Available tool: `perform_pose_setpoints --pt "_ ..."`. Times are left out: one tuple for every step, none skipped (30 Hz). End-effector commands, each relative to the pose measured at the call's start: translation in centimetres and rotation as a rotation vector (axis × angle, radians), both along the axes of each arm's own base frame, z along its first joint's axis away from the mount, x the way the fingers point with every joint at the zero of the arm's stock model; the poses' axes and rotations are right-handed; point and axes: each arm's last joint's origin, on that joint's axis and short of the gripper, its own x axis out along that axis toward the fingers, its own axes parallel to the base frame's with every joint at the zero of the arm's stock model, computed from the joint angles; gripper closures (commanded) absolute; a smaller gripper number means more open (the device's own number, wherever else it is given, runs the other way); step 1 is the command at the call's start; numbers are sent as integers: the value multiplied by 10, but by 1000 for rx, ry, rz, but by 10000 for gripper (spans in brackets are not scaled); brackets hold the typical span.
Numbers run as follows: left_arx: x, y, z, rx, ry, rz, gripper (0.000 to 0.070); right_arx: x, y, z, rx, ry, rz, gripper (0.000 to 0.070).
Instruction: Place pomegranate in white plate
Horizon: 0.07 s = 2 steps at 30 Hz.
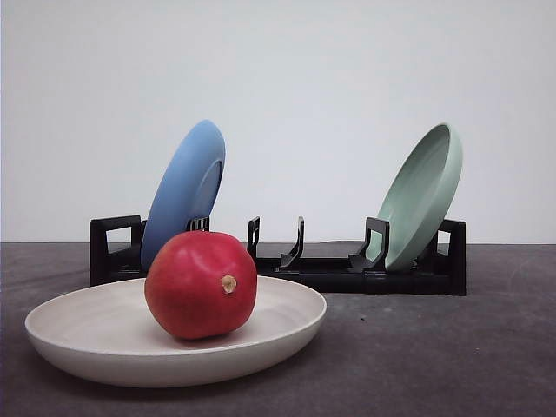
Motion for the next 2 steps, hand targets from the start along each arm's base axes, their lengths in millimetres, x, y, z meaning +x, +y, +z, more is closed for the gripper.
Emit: perform_pose_setpoints --pt "0 0 -4 14 11 -4 700 0 0 0 11 -7 -1 687" --pt "0 0 -4 14 11 -4 700 0 0 0 11 -7 -1 687"
